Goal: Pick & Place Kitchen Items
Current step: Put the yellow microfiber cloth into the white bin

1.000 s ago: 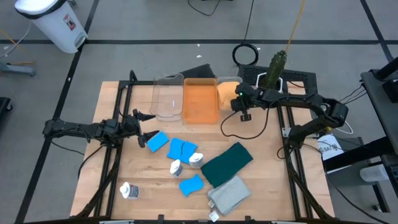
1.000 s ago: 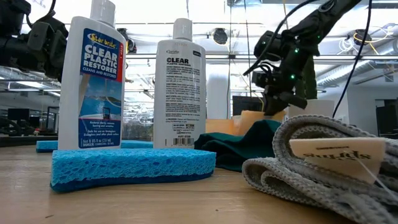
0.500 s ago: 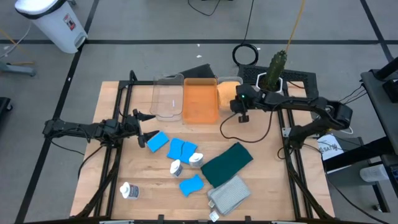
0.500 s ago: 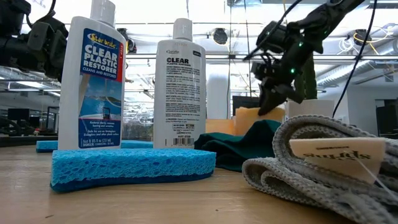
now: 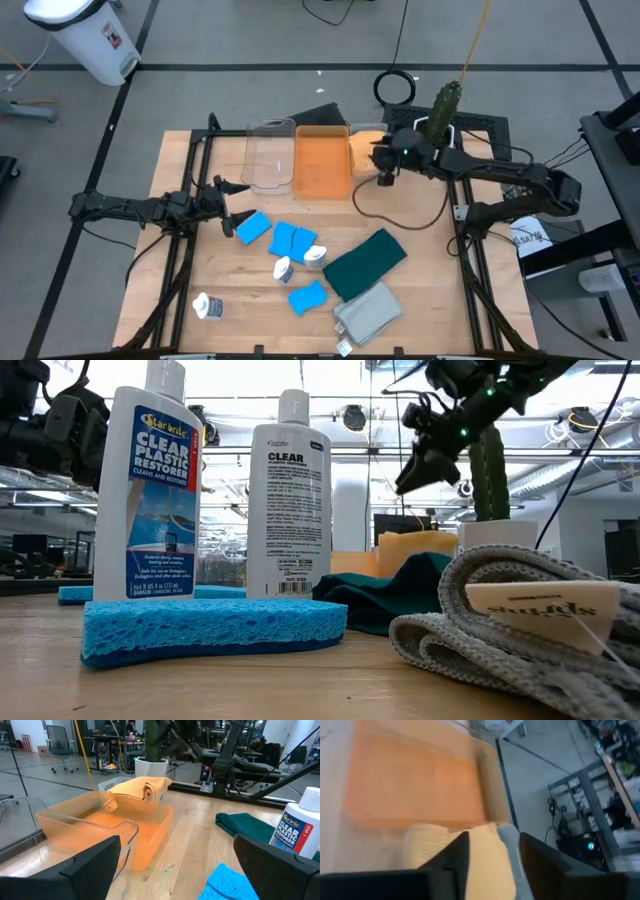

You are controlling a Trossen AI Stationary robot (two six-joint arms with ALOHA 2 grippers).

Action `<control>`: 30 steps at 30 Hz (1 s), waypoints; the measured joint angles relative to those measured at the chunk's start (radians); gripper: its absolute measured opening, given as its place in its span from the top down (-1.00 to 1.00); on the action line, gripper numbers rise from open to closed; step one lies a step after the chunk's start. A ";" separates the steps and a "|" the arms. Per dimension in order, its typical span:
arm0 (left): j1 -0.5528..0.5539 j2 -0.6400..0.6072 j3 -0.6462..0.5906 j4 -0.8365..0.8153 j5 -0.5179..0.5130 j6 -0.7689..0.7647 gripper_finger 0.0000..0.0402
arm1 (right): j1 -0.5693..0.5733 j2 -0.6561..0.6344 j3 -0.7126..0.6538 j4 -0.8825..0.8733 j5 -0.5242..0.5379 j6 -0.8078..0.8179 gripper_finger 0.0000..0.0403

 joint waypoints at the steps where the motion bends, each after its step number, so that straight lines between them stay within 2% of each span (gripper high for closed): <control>1: 0.000 0.000 0.000 0.000 0.000 0.000 -0.97 | -0.020 0.015 0.024 -0.020 -0.017 0.010 0.45; 4: 0.000 0.000 0.000 0.000 0.000 0.000 -0.97 | -0.096 0.076 0.097 -0.185 -0.142 0.058 0.81; 6: 0.000 0.000 0.000 0.000 0.000 0.000 -0.97 | -0.139 0.131 0.135 -0.295 -0.237 0.078 0.95; 10: 0.000 0.000 0.000 0.000 0.000 0.000 -0.97 | -0.176 0.227 0.150 -0.384 -0.283 0.126 0.95; 18: 0.000 0.000 0.000 0.000 0.000 0.000 -0.97 | -0.171 0.354 0.152 -0.376 -0.333 0.125 1.00; 25: 0.000 0.000 0.000 0.000 0.000 0.000 -0.97 | -0.171 0.456 0.153 -0.333 -0.329 0.129 1.00; 30: 0.000 0.000 0.000 0.000 0.000 0.000 -0.97 | -0.164 0.471 0.156 -0.334 -0.302 0.125 1.00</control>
